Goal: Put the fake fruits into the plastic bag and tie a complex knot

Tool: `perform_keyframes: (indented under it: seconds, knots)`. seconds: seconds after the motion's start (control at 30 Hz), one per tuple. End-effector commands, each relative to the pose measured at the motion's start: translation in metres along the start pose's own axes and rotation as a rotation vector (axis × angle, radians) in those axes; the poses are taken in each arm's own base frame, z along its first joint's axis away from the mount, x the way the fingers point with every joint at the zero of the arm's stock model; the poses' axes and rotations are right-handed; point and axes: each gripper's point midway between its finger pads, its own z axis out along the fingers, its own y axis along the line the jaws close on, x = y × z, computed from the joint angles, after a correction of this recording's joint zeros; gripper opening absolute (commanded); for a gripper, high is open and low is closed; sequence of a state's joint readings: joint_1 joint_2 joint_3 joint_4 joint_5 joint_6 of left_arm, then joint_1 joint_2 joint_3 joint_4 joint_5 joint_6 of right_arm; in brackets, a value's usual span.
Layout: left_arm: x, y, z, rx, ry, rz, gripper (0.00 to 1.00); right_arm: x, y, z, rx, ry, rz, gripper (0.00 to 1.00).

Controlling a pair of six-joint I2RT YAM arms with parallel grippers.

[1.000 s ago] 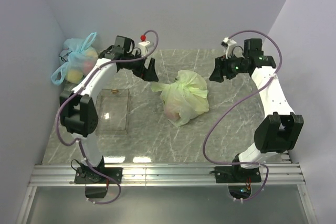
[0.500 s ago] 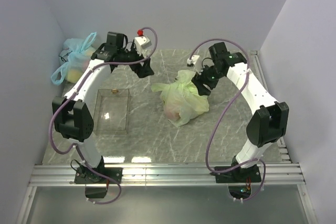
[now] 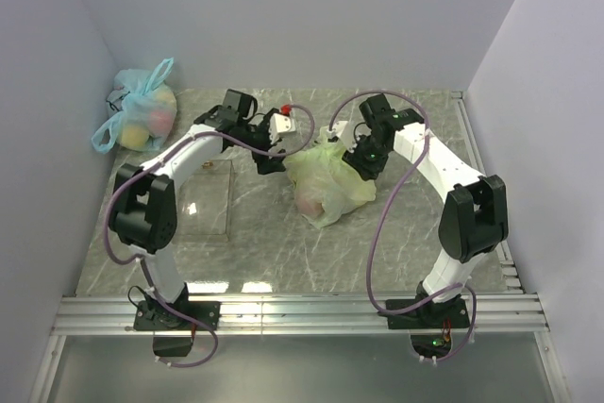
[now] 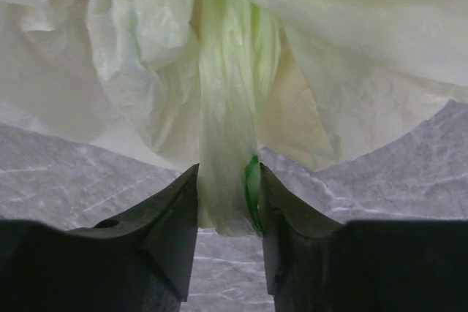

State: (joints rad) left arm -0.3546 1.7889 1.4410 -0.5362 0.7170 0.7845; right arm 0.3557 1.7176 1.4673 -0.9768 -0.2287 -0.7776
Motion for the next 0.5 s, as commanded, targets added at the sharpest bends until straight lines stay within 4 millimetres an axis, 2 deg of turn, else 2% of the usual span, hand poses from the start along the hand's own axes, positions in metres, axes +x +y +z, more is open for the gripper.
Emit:
perform_keyframes:
  seconds: [0.0,0.2,0.27,0.37,0.47]
  knots:
    - [-0.001,0.024,0.017,-0.053,-0.004,0.160,0.99,-0.006,-0.014,-0.002,0.076,-0.022,0.003,0.40]
    - [0.017,0.033,0.040,-0.042,0.031,0.271,0.91,-0.009,-0.017,-0.004,0.091,-0.032,0.014,0.20]
    - [0.015,0.040,0.042,-0.070,0.019,0.294,0.82,-0.011,-0.018,-0.005,0.096,-0.038,0.026,0.11]
    - [0.006,0.039,0.042,-0.075,-0.016,0.293,0.70,-0.015,-0.021,-0.006,0.108,-0.046,0.048,0.00]
    - [-0.003,0.034,0.040,-0.053,-0.045,0.274,0.49,-0.015,-0.024,-0.006,0.127,-0.054,0.079,0.00]
